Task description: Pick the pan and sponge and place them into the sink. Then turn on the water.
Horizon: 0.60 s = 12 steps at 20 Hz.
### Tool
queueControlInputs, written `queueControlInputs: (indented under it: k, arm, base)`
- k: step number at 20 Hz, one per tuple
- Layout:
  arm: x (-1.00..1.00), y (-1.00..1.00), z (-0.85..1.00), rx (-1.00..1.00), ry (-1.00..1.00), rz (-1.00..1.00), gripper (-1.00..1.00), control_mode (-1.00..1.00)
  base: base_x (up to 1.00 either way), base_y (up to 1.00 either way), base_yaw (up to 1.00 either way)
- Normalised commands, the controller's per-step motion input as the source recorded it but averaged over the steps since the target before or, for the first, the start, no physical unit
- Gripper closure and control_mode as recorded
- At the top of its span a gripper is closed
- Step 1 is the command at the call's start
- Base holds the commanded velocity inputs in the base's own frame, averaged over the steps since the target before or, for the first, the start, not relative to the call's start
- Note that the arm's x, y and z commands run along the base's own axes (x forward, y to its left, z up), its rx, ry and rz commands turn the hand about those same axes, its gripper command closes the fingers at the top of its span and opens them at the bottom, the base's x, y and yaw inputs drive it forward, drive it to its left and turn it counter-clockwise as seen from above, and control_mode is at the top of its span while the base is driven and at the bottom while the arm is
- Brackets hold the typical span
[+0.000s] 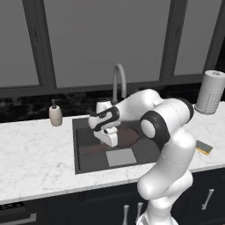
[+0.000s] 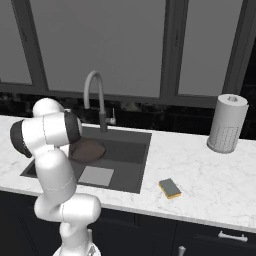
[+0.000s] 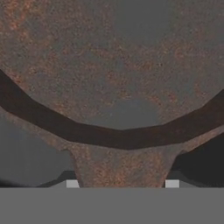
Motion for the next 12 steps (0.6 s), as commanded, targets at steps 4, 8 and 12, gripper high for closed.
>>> queueControlInputs:
  k: [4, 8, 12]
  arm:
    - [0.07, 0.0, -0.46, 0.03, -0.1, -0.01, 1.0, -1.0]
    - [0.08, 0.0, -0.55, 0.0, -0.06, -0.01, 1.0, -1.0]
    - [0.07, 0.0, -0.59, 0.0, -0.05, -0.02, 1.0, -1.0]
  base:
    - [0.0, 0.0, 0.0]
    - [0.0, 0.0, 0.0]
    - [0.0, 0.0, 0.0]
